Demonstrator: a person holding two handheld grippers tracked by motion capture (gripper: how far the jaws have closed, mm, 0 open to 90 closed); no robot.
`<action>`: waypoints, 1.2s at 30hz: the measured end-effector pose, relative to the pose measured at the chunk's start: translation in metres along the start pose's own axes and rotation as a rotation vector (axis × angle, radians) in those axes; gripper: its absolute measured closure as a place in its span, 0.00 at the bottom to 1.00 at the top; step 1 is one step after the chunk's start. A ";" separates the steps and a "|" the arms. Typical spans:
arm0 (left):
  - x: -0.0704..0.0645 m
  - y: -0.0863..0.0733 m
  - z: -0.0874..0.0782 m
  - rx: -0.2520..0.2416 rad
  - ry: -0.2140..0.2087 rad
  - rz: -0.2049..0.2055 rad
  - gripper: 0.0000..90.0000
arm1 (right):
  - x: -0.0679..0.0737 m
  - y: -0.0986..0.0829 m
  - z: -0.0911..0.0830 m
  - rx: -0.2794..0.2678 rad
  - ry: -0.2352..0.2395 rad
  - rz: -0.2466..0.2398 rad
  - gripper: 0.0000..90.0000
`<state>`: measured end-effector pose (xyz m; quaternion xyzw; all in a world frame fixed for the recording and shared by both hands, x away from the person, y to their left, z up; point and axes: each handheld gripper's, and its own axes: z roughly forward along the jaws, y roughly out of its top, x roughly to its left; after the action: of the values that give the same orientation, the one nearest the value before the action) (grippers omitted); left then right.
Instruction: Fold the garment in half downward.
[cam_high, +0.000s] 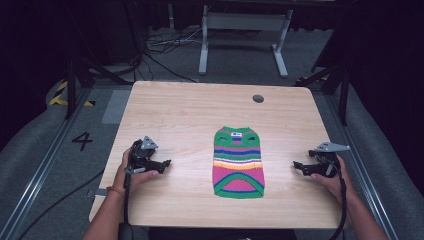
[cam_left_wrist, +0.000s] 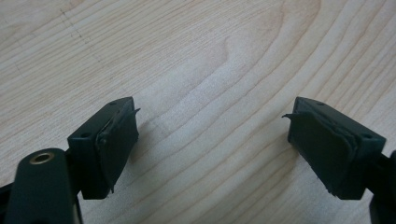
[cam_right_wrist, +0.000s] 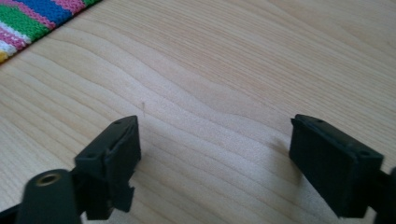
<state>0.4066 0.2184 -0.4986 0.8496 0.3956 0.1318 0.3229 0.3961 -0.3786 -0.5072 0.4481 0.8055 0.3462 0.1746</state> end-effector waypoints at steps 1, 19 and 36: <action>0.000 0.001 0.000 -0.008 -0.004 -0.003 0.23 | -0.001 0.000 0.000 -0.001 0.002 -0.001 0.21; -0.004 0.045 -0.004 -0.039 -0.024 0.059 0.33 | 0.019 0.036 0.001 0.001 0.088 -0.120 0.51; -0.015 0.107 0.042 -0.080 -0.124 0.076 0.43 | 0.030 0.104 0.034 -0.024 0.125 -0.166 0.56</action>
<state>0.4791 0.1371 -0.4601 0.8570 0.3367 0.1066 0.3753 0.4630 -0.3020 -0.4556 0.3554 0.8450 0.3674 0.1572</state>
